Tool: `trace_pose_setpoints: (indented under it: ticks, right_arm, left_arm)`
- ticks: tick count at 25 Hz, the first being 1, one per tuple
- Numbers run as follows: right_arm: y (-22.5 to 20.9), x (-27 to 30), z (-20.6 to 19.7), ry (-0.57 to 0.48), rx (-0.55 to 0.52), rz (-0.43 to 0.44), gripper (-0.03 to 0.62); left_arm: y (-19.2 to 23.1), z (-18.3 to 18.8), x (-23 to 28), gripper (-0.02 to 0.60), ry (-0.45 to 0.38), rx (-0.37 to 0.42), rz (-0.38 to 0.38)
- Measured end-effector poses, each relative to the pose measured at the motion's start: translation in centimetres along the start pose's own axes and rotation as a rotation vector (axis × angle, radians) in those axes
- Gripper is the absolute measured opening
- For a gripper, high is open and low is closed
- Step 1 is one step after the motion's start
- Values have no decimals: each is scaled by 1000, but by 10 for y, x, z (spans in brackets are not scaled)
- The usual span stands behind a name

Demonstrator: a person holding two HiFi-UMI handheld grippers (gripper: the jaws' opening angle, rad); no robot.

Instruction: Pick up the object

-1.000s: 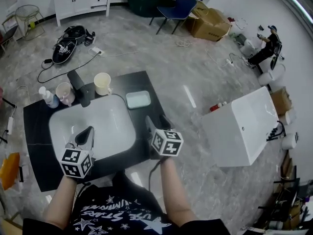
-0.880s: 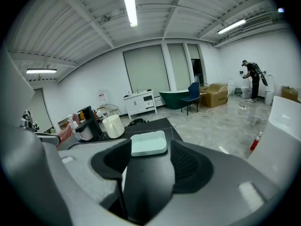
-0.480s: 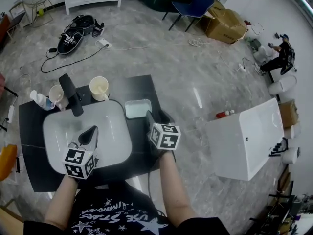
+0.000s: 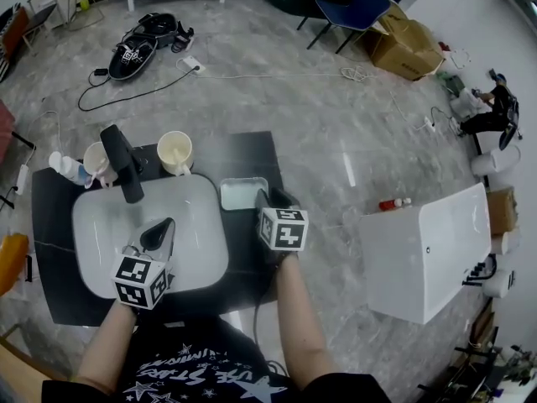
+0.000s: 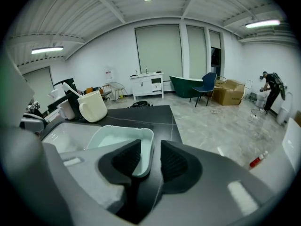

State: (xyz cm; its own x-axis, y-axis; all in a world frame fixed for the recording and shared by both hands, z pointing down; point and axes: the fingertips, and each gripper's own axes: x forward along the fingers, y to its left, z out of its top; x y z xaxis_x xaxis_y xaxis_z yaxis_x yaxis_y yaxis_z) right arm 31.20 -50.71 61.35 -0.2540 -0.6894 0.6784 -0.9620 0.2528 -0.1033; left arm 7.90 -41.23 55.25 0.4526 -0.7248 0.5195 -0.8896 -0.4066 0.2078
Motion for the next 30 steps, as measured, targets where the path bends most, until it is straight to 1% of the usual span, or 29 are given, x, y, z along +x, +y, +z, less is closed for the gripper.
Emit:
trace_pose_setpoints:
  ticks: [6, 8, 10, 13, 19, 24, 30]
  right_arm:
    - [-2, 9, -4, 40, -57, -40, 86]
    - [-2, 9, -4, 41, -75, -58, 50]
    - [-2, 8, -4, 42, -77, -72, 25]
    - [-2, 4, -3, 43, -65, -90, 11]
    - [3, -15, 3, 11, -44, -120, 11]
    - [12, -43, 11, -35, 2, -151, 11]
    - [37, -82, 12, -89, 40, -178, 11]
  left_arm:
    - [1, -8, 1, 9, 15, -11, 5]
    - [2, -10, -1, 9, 16, -13, 5]
    - [2, -11, -4, 9, 17, -15, 5]
    - [2, -10, -12, 9, 12, -14, 7]
    - [8, -6, -30, 9, -14, -13, 7]
    - [14, 0, -54, 9, -47, -4, -1]
    - [25, -2, -91, 9, -77, 3, -18]
